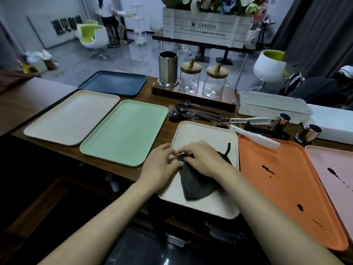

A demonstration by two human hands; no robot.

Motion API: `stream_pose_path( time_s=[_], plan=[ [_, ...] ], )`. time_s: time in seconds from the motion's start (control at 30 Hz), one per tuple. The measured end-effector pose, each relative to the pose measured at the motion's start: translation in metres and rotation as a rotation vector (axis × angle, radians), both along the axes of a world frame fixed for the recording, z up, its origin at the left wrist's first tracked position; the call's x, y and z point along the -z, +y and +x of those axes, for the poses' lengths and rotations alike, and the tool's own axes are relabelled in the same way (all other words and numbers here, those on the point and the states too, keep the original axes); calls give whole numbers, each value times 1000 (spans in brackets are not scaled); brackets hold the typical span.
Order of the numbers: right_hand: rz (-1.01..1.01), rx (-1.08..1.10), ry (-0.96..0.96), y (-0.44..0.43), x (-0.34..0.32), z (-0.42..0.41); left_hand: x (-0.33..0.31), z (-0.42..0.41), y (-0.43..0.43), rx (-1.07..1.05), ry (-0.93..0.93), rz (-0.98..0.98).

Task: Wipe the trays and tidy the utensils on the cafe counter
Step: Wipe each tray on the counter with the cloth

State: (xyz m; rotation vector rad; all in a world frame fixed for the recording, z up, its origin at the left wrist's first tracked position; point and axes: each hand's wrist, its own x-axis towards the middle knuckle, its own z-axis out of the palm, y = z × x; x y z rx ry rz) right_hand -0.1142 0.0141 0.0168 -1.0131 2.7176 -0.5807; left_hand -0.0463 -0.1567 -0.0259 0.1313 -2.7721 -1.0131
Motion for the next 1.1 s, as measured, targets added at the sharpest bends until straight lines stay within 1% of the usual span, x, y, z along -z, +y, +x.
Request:
stream_pose_path(
  time_s=[0.17,0.3,0.37,0.47,0.57,0.63,0.67,0.73,0.8,0.97,1.03,1.1],
  plan=[
    [0,-104,-17,22,1,-19,5,-3,9,29,84,-169],
    [-30,-102,-27,37,-1,-25,7,-3,0,105,7,-249],
    [-79,-89,-68,45,-3,-26,4,-5,-3,121,-29,-229],
    [-200,-1,-138,58,-5,-28,-2,-7,-5,191,-81,-173],
    [-298,118,-222,67,-7,-31,-1,-13,-15,286,-74,-268],
    [-362,178,-257,70,-9,-30,-2,-18,-19,341,0,-318],
    [-399,203,-243,70,-11,-31,-4,-22,-20,365,42,-310],
    [-473,243,-211,72,-21,-35,-19,-33,-20,364,120,-218],
    [-564,330,-193,76,-34,-43,-40,-52,-26,285,169,-88],
    [-790,515,-125,99,-76,-60,-93,-98,-50,58,256,113],
    [-845,598,-114,105,-84,-60,-109,-107,-57,9,315,149],
    [-846,648,-105,110,-81,-57,-115,-108,-60,-3,343,136]
  ],
)
